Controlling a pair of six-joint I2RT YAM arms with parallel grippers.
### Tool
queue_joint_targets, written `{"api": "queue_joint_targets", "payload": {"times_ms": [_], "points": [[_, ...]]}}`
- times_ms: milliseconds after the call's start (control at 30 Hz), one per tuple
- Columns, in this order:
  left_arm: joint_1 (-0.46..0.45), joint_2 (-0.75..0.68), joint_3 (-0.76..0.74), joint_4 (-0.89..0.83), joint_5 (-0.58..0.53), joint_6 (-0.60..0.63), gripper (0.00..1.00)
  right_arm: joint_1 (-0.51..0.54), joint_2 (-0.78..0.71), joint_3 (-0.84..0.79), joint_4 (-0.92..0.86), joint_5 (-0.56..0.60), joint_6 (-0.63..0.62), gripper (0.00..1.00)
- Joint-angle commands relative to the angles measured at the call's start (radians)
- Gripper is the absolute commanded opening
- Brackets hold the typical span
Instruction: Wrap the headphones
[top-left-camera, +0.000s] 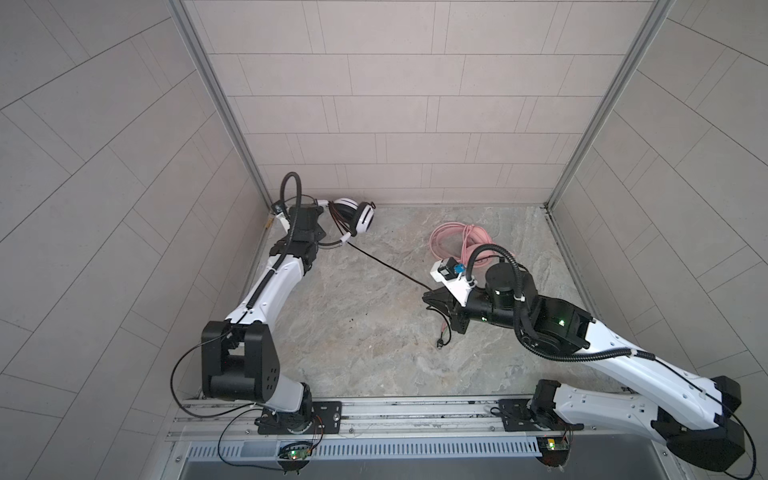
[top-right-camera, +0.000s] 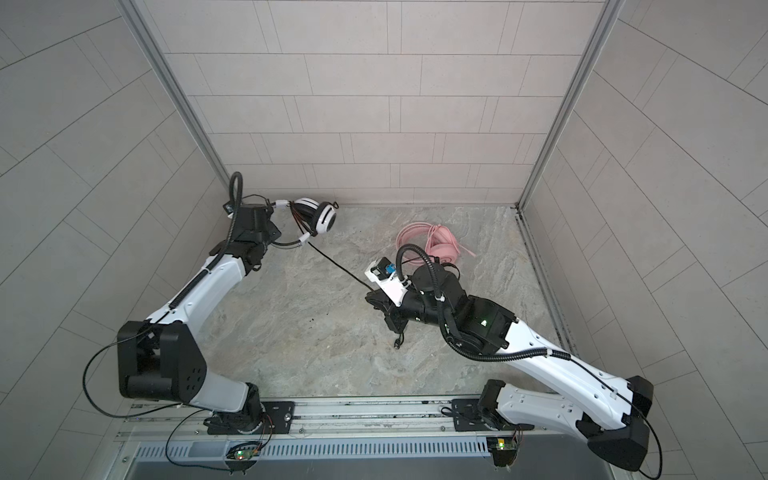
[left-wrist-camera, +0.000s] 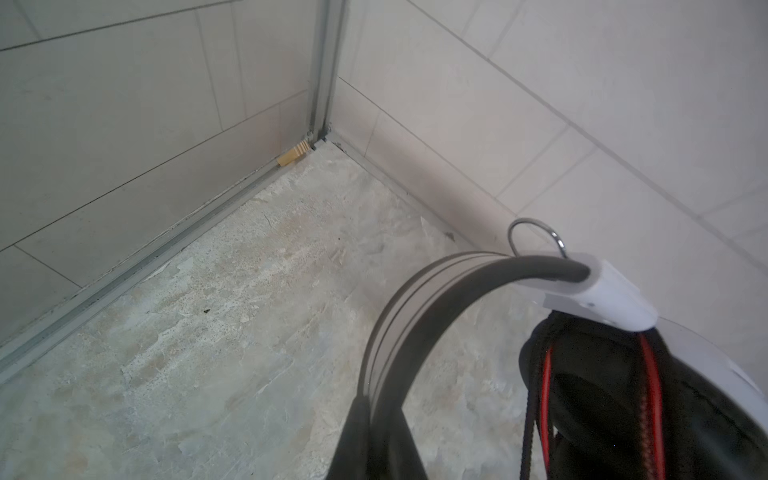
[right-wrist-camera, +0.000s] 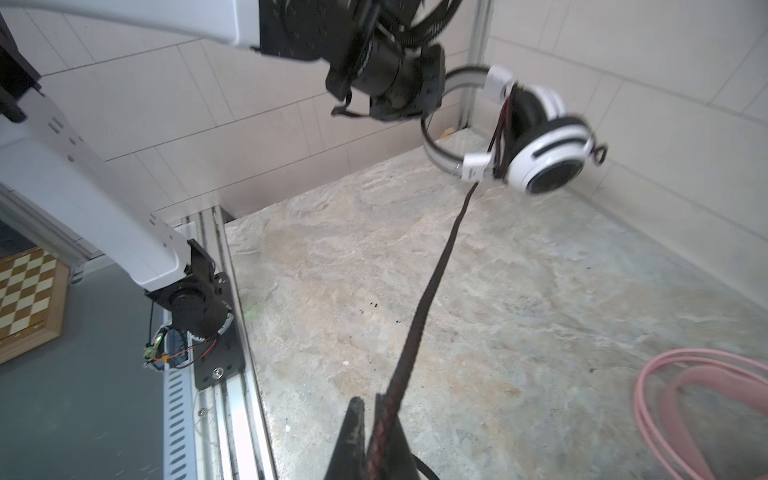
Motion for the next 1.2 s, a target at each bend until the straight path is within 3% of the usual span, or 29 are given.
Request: {"api": "queue_joint_targets", "payload": {"times_ms": [0, 167, 300, 367, 467, 567, 700, 933, 1167], "points": [[-0.071, -0.036, 0.002, 0.096, -0.069, 0.102, 0.00, 0.005, -0.032, 0.064, -0.027, 0.117, -0.067, 0.06], [-0.158, -0.084, -0.061, 0.044, -0.034, 0.206, 0.00, -0.024, -0.005, 0.148, -0.033, 0.226, -0.098, 0.06], [-0.232, -0.125, -0.097, -0.033, 0.215, 0.319, 0.00, -0.078, 0.031, 0.231, -0.037, 0.239, -0.088, 0.06], [-0.283, -0.141, -0.099, -0.114, 0.270, 0.364, 0.00, -0.115, 0.054, 0.273, -0.037, 0.237, -0.089, 0.06], [-0.352, -0.179, -0.094, -0.228, 0.332, 0.439, 0.00, -0.226, 0.097, 0.335, -0.043, 0.161, -0.064, 0.06], [-0.397, -0.225, -0.089, -0.332, 0.372, 0.500, 0.00, -0.382, 0.147, 0.368, -0.015, 0.006, 0.018, 0.06], [-0.406, -0.293, -0.063, -0.464, 0.488, 0.584, 0.00, -0.514, 0.243, 0.389, 0.017, -0.128, 0.081, 0.06], [-0.402, -0.441, -0.053, -0.556, 0.603, 0.678, 0.00, -0.597, 0.360, 0.340, 0.009, -0.157, 0.090, 0.07], [-0.393, -0.517, -0.029, -0.449, 0.689, 0.579, 0.00, -0.609, 0.422, 0.246, 0.032, -0.201, 0.121, 0.07]]}}
